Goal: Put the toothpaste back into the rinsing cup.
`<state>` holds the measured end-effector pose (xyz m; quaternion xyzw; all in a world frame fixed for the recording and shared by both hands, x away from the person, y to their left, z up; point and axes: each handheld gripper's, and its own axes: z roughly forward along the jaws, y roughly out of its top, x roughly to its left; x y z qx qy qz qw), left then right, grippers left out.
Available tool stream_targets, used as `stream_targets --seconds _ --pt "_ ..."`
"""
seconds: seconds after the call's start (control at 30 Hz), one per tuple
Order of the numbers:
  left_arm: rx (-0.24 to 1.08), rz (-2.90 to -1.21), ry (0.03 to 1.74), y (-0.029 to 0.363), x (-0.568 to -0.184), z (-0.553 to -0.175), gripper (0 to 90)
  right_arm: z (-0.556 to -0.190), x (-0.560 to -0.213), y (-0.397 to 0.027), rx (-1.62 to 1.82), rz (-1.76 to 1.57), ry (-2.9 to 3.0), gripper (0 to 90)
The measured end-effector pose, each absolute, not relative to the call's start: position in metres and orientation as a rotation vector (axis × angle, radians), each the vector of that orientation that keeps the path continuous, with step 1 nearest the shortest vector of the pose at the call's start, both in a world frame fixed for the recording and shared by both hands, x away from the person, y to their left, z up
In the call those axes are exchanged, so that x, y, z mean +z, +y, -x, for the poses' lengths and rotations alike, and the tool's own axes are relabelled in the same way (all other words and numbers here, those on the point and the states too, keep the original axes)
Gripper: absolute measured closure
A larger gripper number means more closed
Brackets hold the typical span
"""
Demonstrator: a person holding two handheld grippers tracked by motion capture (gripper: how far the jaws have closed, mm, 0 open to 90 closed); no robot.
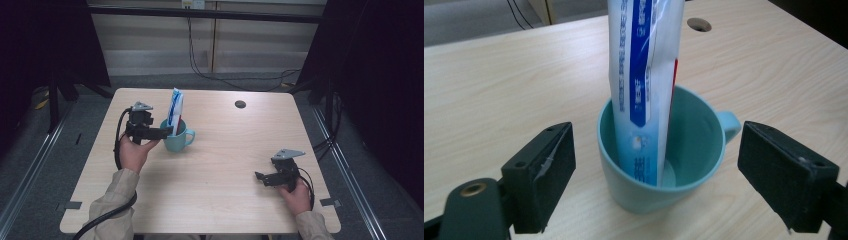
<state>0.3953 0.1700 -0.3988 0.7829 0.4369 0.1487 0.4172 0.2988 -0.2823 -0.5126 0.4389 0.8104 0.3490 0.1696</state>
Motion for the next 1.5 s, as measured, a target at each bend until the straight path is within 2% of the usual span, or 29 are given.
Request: stream_targets --seconds 0.83,1.5 --pt "0.330 -1.996 1.097 0.194 -0.433 -0.369 11.3 -0.299 -0.513 -0.282 0.992 -1.248 2.303 10.5" --pt "0.302 -1.993 1.115 0.196 -0.465 -0.358 10.3 -0.299 -0.513 -0.282 0.992 -1.248 2.303 10.5"
